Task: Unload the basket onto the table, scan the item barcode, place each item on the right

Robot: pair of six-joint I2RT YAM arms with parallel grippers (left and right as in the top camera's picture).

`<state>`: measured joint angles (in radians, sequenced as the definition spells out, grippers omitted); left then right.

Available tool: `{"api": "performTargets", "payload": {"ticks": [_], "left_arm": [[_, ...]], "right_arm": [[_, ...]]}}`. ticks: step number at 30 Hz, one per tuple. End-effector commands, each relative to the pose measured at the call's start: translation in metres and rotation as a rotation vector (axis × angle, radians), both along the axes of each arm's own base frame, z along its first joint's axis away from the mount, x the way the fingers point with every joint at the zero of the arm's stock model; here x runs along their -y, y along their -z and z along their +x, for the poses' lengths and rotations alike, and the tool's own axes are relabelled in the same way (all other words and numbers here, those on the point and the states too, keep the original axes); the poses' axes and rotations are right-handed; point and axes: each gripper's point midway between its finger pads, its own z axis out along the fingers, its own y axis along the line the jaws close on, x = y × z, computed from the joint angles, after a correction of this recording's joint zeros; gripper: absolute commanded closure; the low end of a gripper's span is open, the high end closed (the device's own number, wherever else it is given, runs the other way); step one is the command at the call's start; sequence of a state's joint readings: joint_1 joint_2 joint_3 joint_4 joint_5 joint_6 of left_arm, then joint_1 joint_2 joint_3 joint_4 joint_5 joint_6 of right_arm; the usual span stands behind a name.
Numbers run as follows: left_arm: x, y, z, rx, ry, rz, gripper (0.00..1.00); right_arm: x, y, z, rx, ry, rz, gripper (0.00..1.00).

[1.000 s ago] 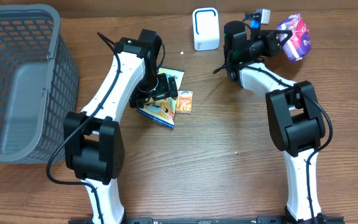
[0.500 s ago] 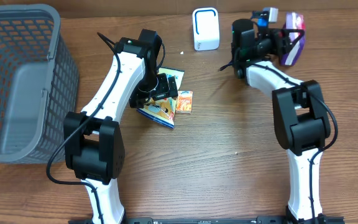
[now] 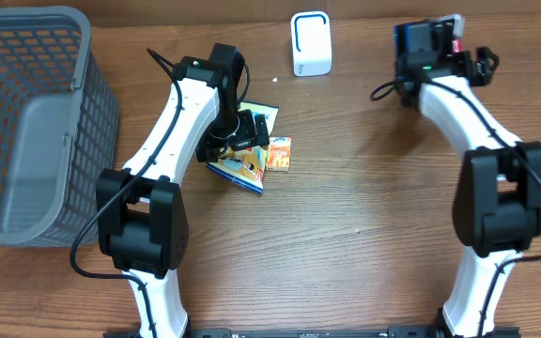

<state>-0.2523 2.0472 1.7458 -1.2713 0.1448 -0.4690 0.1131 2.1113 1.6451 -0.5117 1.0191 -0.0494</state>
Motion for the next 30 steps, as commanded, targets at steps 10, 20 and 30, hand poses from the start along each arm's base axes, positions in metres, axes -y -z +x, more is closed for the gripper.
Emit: {"api": "performTargets", "payload": {"ticks": [10,20,30], "left_arm": [[0.002,-0.003,0.006,0.018,-0.017,-0.022,0.00],[0.002,-0.003,0.007,0.021,-0.017,-0.024,0.00],[0.002,-0.003,0.007,0.020,-0.017,-0.023,0.00]], "right_arm": [[0.033,-0.100,0.005,0.462,-0.272,1.129,0.00],[-0.010,0.019,0.029,0.270,-0.382,1.625,0.04],[-0.099,0.020,0.042,0.132,-0.563,1.616,0.03]]}}
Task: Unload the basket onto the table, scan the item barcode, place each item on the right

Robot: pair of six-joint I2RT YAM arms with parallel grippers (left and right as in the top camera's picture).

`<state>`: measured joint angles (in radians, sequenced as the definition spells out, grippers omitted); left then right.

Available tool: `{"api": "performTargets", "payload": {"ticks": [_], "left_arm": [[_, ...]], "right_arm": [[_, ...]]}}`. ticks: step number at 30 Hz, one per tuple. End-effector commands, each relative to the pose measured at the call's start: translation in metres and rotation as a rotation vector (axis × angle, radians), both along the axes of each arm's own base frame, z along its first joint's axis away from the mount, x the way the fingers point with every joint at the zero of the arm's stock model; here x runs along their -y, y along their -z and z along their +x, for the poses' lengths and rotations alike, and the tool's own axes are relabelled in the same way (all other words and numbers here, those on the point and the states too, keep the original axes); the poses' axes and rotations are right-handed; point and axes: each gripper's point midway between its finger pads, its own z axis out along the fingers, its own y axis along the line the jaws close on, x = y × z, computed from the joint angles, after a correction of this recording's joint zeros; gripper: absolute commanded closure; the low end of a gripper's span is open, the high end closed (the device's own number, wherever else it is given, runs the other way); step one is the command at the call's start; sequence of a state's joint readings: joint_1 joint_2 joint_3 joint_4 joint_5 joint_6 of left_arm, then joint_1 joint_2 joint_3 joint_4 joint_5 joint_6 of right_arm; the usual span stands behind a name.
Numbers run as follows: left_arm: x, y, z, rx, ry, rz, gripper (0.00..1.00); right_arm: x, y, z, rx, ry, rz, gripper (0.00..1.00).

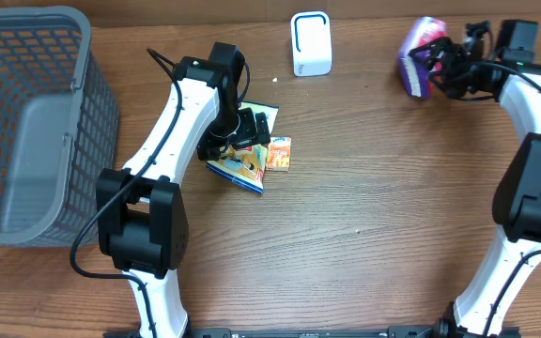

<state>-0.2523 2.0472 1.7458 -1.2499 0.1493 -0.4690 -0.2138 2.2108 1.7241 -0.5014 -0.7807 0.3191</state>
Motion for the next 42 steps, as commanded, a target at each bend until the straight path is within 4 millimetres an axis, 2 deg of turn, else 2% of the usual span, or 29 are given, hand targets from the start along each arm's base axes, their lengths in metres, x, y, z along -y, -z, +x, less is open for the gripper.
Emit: {"api": "performTargets", "payload": {"ticks": [1,2,5,6,7,11,16,20,22,23,24,29,32,36,38,39,40,42], "left_arm": [[0.000,-0.003,0.002,0.002,-0.017,-0.013,0.00],[0.000,-0.003,0.002,0.002,-0.017,-0.014,0.00],[0.000,-0.003,0.003,0.005,-0.017,-0.014,0.00],[0.000,-0.003,0.003,0.005,-0.017,-0.014,0.00],[0.000,-0.003,0.003,0.005,-0.016,-0.014,0.00],[0.001,-0.003,0.003,0.009,-0.014,-0.015,0.00],[0.002,-0.003,0.003,0.008,-0.014,-0.016,0.00],[0.002,-0.003,0.003,0.008,-0.014,-0.016,0.00],[0.002,-0.003,0.003,0.008,-0.014,-0.016,0.00],[0.002,-0.003,0.003,0.007,-0.014,-0.015,0.00],[0.001,-0.003,0.002,0.003,-0.014,-0.014,0.00],[0.001,-0.003,0.001,-0.002,-0.013,-0.013,0.00],[0.002,-0.003,0.000,-0.001,-0.010,-0.013,0.00],[0.003,-0.003,0.000,-0.003,-0.010,-0.013,0.00],[0.002,-0.003,-0.001,-0.006,-0.010,-0.012,0.01],[0.002,-0.002,-0.001,-0.007,-0.010,-0.012,0.00],[0.002,-0.002,-0.002,-0.010,-0.009,-0.011,0.00],[0.003,-0.002,-0.002,-0.011,-0.006,-0.010,0.00]], "right_arm": [[-0.008,-0.026,0.006,0.081,-0.060,-0.066,0.00],[-0.007,-0.027,0.006,0.076,-0.053,-0.087,0.00],[0.034,-0.027,0.019,-0.001,0.149,-0.300,0.00],[0.043,-0.031,0.026,-0.004,0.225,-0.302,0.00],[0.044,-0.035,0.032,0.015,0.247,-0.286,0.00],[0.027,-0.033,0.052,0.089,0.246,-0.310,0.00],[0.006,-0.007,0.067,0.072,0.383,-0.510,0.02],[-0.014,0.002,0.074,0.072,0.469,-0.533,0.09],[-0.023,0.012,0.076,0.064,0.506,-0.529,0.11],[-0.024,0.015,0.076,0.059,0.521,-0.533,0.13],[-0.016,0.024,0.075,0.036,0.583,-0.556,0.14],[-0.005,0.051,0.070,-0.011,0.615,-0.619,0.17],[-0.003,0.070,0.066,-0.048,0.602,-0.648,0.17],[-0.005,0.086,0.060,-0.088,0.580,-0.656,0.20],[-0.005,0.091,0.056,-0.108,0.571,-0.662,0.32],[-0.005,0.090,0.056,-0.110,0.570,-0.663,0.42],[-0.004,0.087,0.055,-0.111,0.571,-0.663,0.57],[-0.001,0.078,0.055,-0.106,0.576,-0.658,0.74]]}}
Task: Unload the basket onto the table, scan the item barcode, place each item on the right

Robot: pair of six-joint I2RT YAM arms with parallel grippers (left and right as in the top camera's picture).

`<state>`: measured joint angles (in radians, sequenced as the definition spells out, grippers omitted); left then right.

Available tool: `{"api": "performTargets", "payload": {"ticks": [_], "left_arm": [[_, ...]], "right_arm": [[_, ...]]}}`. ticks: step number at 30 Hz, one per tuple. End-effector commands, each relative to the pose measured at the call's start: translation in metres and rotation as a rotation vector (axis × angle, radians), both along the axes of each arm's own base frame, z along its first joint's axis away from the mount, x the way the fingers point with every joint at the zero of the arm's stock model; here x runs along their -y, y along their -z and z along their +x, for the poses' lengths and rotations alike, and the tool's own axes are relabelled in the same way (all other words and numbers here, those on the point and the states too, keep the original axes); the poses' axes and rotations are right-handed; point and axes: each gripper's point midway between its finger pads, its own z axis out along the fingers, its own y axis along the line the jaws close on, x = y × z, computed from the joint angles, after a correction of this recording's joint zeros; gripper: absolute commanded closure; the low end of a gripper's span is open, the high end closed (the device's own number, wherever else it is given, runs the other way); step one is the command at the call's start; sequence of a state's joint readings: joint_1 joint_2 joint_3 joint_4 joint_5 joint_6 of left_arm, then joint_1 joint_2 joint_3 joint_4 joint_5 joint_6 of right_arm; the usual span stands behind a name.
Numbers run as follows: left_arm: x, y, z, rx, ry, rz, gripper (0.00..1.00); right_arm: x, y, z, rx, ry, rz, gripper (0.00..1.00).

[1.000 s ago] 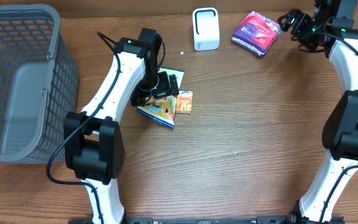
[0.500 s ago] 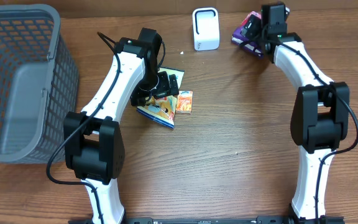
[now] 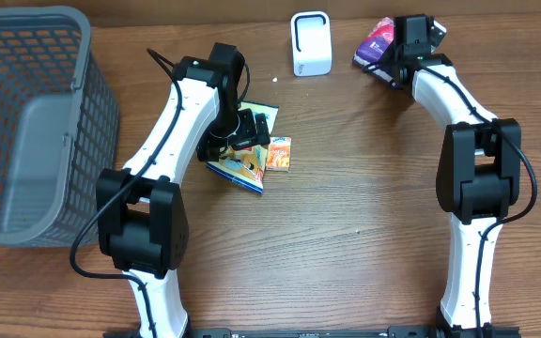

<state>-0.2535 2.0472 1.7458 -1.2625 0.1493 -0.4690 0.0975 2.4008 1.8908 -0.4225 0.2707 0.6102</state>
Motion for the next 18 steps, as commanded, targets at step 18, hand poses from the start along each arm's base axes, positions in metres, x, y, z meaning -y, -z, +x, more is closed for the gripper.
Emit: {"api": "performTargets", "payload": {"ticks": [18], "left_arm": [[0.004,-0.003,0.001,0.003,-0.007,-0.014,0.00]], "right_arm": [[-0.011,-0.169,-0.005,0.258,-0.268,0.356,0.96]]}}
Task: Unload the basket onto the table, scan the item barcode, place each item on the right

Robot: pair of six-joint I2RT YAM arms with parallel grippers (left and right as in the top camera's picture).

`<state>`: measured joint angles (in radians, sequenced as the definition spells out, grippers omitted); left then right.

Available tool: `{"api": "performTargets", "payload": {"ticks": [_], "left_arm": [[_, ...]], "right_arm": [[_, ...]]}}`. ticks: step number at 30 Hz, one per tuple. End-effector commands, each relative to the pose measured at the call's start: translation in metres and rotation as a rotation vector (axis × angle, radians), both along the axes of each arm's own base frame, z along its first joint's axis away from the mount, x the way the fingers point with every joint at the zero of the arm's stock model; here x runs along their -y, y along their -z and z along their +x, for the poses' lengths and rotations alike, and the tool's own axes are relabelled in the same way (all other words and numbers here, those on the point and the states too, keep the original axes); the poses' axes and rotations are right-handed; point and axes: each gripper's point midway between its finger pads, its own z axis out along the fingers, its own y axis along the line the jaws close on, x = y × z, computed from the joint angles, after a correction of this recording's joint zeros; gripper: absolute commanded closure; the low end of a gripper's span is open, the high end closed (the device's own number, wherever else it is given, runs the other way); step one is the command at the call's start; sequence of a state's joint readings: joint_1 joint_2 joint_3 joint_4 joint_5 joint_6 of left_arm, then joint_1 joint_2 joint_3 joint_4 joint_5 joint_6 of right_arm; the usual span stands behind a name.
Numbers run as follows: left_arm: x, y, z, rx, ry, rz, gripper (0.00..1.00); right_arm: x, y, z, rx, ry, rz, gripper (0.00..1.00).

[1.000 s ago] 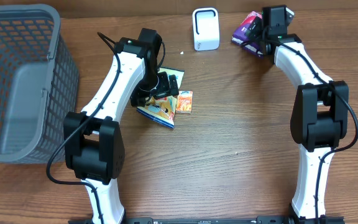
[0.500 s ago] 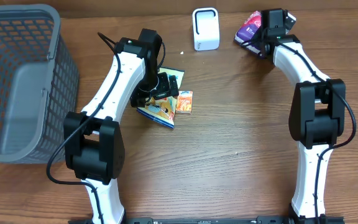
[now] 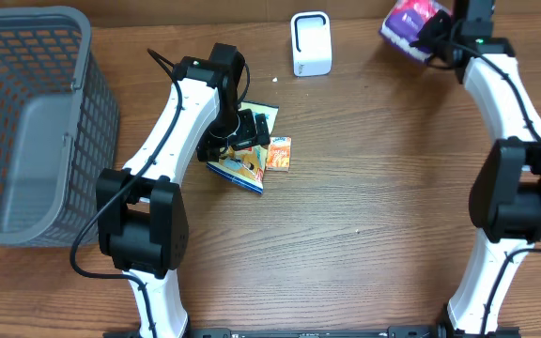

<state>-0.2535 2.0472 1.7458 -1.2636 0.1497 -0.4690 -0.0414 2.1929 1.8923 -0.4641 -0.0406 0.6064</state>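
Note:
The white barcode scanner (image 3: 310, 42) stands upright at the back middle of the table. My right gripper (image 3: 432, 33) is shut on a purple packet (image 3: 409, 16), which it holds off the table to the right of the scanner, near the back edge. My left gripper (image 3: 248, 130) rests low over a blue and yellow snack packet (image 3: 238, 169) left of centre; its body hides the fingers, so their state is unclear. A small orange carton (image 3: 280, 153) lies beside that packet.
A large grey mesh basket (image 3: 26, 122) fills the left side of the table. A wooden table surface (image 3: 364, 216) stretches between the two arms.
My right gripper has carried the purple packet from close beside the scanner's right side to a spot further right and nearer the back edge. The left arm has not moved.
My right gripper was at the back right, holding an item. Then it held the purple packet further out, with the arm reaching right. Later the packet was close to the scanner, and now it is further right. The left arm stayed over the snack packets throughout.

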Motion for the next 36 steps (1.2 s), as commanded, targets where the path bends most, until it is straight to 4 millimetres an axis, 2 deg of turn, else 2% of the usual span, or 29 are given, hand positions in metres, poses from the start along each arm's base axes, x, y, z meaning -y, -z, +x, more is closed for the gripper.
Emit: {"api": "performTargets", "payload": {"ticks": [1,4,6,14,18,20,22,28,31,33,36], "left_arm": [[0.004,-0.003,0.002,0.005,-0.007,-0.014,0.00],[0.004,-0.003,0.003,0.010,-0.007,-0.016,0.00],[0.005,-0.003,0.005,0.017,-0.008,-0.019,0.00],[0.008,-0.003,0.005,0.018,-0.007,-0.040,0.00],[0.008,-0.003,0.005,0.016,-0.007,-0.039,0.00],[0.008,-0.003,0.005,0.015,-0.006,-0.040,0.00],[0.008,-0.003,0.004,0.013,-0.006,-0.039,0.00],[0.008,-0.003,0.004,0.013,-0.006,-0.039,0.00],[0.008,-0.003,0.004,0.013,-0.006,-0.039,0.00],[0.008,-0.003,0.004,0.013,-0.006,-0.039,0.00],[0.008,-0.003,0.004,0.012,-0.007,-0.038,0.00]], "right_arm": [[-0.053,-0.062,-0.006,0.129,-0.231,0.158,0.96],[-0.098,-0.076,-0.014,0.163,-0.409,0.261,0.96],[-0.117,-0.070,-0.018,0.146,-0.447,0.223,0.96],[-0.180,-0.024,-0.023,0.074,-0.427,0.033,0.96],[-0.197,-0.022,-0.014,0.125,-0.411,-0.040,0.96],[-0.207,-0.030,-0.011,0.180,-0.444,-0.082,0.96],[-0.208,-0.035,-0.007,0.206,-0.432,-0.124,0.96],[-0.204,-0.032,-0.003,0.214,-0.404,-0.148,0.96],[-0.206,-0.025,0.000,0.215,-0.411,-0.154,0.96],[-0.207,-0.013,0.001,0.198,-0.417,-0.153,0.96],[-0.207,-0.010,0.002,0.196,-0.416,-0.154,0.96]]}}
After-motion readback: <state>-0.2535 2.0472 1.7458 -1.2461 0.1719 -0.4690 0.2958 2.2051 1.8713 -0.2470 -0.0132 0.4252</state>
